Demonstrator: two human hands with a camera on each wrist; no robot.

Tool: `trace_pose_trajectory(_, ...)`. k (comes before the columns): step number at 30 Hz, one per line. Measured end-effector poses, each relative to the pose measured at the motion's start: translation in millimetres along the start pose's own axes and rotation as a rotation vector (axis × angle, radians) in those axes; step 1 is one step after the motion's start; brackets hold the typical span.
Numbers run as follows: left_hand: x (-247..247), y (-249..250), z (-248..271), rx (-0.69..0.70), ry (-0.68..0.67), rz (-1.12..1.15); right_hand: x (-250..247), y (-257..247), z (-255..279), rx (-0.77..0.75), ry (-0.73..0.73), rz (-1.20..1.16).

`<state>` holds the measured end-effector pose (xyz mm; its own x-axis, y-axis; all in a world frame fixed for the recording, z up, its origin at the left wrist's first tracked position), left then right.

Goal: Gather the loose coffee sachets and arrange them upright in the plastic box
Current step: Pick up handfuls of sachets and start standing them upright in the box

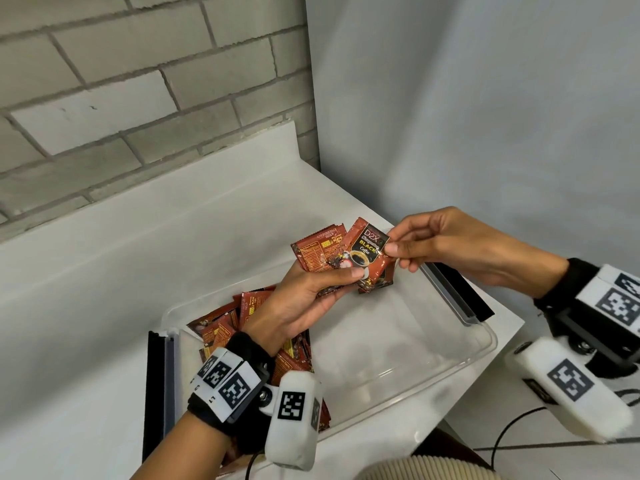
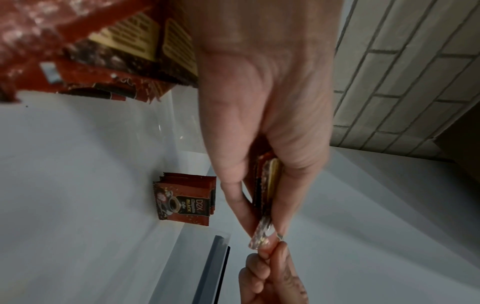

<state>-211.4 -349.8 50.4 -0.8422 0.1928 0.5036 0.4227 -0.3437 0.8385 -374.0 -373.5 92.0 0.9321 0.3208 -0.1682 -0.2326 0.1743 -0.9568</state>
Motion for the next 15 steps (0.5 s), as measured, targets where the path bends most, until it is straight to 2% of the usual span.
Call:
trace_pose_trajectory(3,-1,-2,0,-0.02,0.006,-0.021,-4,-6,-5,-0.01,-0.022,0.102)
trace_pose_trajectory(8,-12,-6,-4,-0.077,0.087,-0.103,-32,-15,-17,-0.08,0.056,0.395)
trace_pose_trajectory(12,-17,-15,-6,-0.156,0.114,-0.171,-29,-15,-18,-0.213,0.054,0.757)
trace_pose_trajectory(15,-18,-21,-6,-0.226,0.13,-0.187,-14,-9,-17,-0.323,0.017,0.945)
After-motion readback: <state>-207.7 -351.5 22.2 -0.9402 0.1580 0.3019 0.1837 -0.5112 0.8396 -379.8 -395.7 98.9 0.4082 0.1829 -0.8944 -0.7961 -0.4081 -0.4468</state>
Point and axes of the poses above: each hand's wrist, its own z-axis away from the middle knuckle, its own x-axis out of the palm, y = z × x, the point moved 6 cm from there along -z, towards the middle knuckle, and after that the axes turned 3 degrees about y, right-handed, at the moved point
